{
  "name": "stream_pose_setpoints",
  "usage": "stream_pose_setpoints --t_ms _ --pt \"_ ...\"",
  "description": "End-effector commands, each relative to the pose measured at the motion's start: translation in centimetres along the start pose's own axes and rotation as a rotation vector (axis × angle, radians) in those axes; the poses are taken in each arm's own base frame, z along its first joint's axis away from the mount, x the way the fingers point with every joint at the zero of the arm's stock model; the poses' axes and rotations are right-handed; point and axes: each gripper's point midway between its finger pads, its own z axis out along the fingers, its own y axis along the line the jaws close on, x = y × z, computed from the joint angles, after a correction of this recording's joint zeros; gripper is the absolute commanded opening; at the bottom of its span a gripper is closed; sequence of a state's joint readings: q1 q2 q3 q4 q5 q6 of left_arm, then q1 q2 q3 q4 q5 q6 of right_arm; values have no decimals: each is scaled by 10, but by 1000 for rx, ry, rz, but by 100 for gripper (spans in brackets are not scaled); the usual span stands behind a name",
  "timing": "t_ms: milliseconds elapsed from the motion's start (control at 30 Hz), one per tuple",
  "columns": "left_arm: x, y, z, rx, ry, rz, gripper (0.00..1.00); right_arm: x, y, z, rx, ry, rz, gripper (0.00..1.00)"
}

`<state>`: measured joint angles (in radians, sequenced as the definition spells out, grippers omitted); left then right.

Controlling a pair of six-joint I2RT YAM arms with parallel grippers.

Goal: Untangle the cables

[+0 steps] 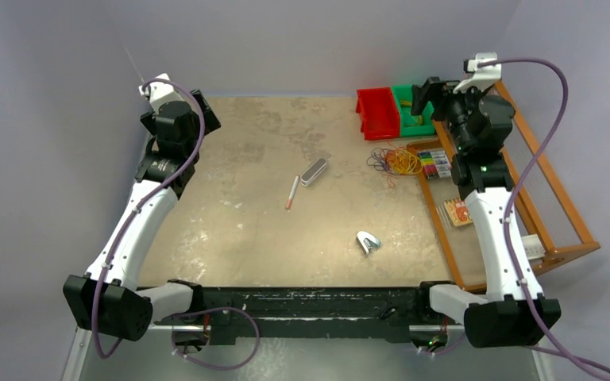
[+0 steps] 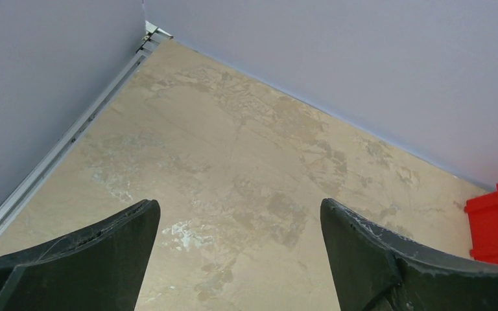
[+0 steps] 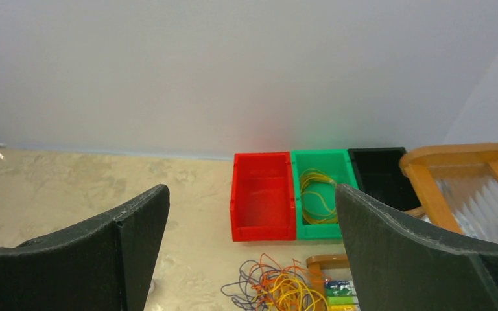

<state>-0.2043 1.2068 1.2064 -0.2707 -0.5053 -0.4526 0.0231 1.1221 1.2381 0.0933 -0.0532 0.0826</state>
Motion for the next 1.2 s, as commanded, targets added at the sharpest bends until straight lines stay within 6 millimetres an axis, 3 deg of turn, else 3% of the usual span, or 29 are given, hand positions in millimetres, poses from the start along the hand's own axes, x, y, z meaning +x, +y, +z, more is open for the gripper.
stream_pose_setpoints --t_ms 0,100,233,367,500,700,900,1167 --pt "-15 -14 -11 87 -39 30 95 5 17 20 -111 75 -19 99" --pt "-12 -12 -14 96 -40 35 95 31 29 41 -122 158 -16 99" --pt "1 0 -12 42 -27 55 99 82 36 76 -48 321 -45 99" --pt "11 10 -12 -12 -15 101 100 126 35 108 -24 425 -33 99" --pt "11 12 -14 -18 -19 114 100 156 27 138 25 457 -36 99" --pt "15 7 -15 5 -12 102 100 187 -6 182 157 508 -111 99" --pt "22 -5 -17 51 3 95 100 221 -33 206 167 573 -99 100" --pt "26 -7 -18 50 10 101 99 250 -38 223 59 605 -152 99"
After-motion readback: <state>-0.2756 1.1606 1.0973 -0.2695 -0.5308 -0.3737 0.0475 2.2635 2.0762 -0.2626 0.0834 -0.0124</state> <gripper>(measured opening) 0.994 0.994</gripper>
